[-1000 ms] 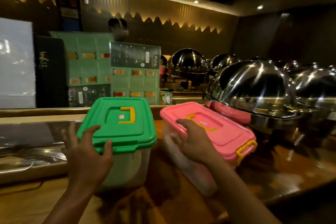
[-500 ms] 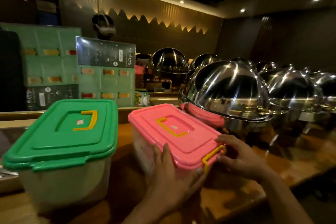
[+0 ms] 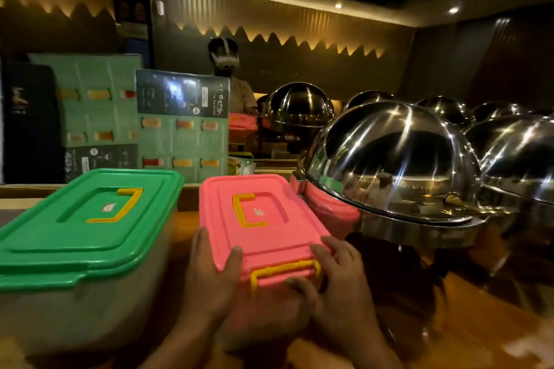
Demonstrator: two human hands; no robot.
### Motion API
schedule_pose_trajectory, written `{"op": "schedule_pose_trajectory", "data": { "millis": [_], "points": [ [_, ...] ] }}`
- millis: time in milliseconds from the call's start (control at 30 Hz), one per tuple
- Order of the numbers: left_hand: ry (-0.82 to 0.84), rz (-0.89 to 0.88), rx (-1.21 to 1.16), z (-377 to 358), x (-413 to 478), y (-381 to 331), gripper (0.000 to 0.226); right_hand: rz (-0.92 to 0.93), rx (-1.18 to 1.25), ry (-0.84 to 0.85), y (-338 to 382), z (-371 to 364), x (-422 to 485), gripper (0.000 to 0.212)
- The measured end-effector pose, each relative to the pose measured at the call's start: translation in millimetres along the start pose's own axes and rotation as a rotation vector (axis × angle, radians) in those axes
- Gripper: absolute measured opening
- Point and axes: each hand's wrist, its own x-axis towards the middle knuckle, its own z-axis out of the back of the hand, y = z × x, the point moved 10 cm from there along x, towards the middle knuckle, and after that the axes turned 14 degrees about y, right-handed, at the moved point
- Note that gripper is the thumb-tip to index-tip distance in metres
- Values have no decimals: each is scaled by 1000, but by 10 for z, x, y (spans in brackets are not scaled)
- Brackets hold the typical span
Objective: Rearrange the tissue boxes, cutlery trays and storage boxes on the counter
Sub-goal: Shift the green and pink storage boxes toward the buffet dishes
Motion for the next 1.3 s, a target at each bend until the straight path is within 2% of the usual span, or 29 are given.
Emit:
{"op": "schedule_pose_trajectory", "data": {
  "millis": [133,333,733,900,1000,1133,1200,1300],
  "points": [
    [30,31,-55,98,330,84,56,-18,-27,-60,127,-167,115,73],
    [10,42,-47,121,535,2,62,-38,-57,-46,102,-239,368,86],
    [-3,130,23,193,812,153,81,-31,-18,-56,58,-361,629,78],
    [24,145,3,172,819,174,64,-46,-13,-63,81,-358,621,80],
    [29,143,13,183,811,157,74,-51,-5,-66,83,-350,614,81],
    [40,131,55,168,803,85,66,-36,9,-66,92,-353,609,81],
    [52,130,119,156,793,17,54,-38,-6,-56,103,-348,614,84],
    [129,103,318,149,769,-144,53,-70,-73,-29,138,-329,618,84]
  ]
}}
